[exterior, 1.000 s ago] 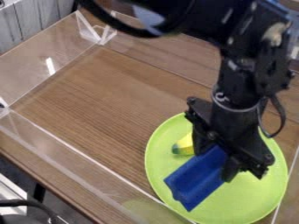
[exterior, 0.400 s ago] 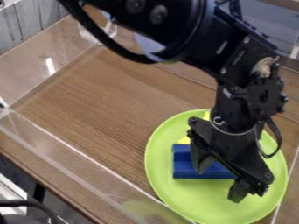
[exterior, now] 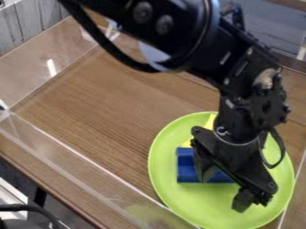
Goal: Put the blue object in the green plate
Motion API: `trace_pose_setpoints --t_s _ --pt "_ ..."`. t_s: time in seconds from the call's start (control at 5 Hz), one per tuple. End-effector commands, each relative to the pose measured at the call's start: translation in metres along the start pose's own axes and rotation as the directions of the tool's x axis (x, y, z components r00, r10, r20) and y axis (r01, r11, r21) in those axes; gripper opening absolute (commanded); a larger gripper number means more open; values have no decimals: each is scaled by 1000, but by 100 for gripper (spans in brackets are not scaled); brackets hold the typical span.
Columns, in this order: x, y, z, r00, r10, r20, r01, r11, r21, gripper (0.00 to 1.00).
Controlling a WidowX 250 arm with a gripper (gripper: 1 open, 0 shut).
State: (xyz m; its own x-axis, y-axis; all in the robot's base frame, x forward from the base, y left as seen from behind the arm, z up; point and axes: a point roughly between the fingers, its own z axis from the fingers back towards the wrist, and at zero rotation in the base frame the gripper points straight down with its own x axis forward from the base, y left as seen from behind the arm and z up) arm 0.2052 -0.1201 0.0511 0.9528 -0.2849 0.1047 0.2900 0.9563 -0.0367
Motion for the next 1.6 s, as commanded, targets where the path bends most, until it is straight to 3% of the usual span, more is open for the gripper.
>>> trace_pose_setpoints --t_s 0.0,1.4 --pt "2 -4 -2 1000 -5 20 5 1000 -9 100" --pt "2 -5 -19 1000 13 26 -13 1000 4 100"
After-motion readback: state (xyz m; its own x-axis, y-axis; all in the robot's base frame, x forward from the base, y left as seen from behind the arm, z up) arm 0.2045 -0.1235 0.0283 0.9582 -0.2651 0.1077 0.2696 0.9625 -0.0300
